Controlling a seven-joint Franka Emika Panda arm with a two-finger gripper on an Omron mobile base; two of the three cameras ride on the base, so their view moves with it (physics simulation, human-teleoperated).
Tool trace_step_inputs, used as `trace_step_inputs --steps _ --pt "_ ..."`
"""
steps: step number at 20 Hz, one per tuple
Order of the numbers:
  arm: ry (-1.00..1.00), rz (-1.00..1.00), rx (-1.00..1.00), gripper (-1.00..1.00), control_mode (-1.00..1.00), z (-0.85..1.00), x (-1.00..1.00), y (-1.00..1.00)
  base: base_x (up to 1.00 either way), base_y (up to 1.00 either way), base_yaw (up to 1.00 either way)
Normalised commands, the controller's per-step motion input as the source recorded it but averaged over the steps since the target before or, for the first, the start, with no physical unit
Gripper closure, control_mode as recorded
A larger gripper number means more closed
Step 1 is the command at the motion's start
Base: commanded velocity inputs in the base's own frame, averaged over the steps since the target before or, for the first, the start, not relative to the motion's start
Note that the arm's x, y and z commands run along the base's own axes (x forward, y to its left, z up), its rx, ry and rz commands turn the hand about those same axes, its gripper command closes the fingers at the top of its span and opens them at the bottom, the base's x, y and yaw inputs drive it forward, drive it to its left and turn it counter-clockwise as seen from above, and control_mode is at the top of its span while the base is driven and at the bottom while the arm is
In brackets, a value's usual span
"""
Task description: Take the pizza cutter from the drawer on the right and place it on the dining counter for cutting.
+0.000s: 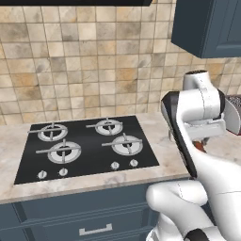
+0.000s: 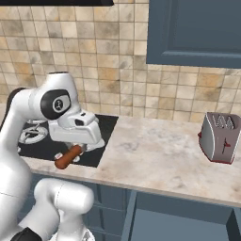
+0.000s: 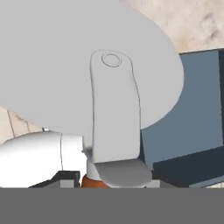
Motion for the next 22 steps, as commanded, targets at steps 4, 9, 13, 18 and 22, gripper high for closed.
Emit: trace_step_inputs --steps 4,9,13,18,22 --pt "0.02 0.03 0.18 1.0 -1.0 0.0 0.05 0.23 0.0 0.0 0.0" --pt "0.0 0.0 0.04 1.0 -1.0 -0.01 -0.01 0.34 0.0 0.0 0.0" --pt "0.0 0.0 0.0 1.0 1.0 0.0 0.0 0.0 -0.61 0.62 0.05" --pt "0.0 0.0 0.0 1.0 1.0 0.0 0.0 0.0 -0.48 0.76 0.67" --pt "0.0 0.0 0.0 1.0 1.0 0.0 0.0 0.0 -0.22 0.3 0.99"
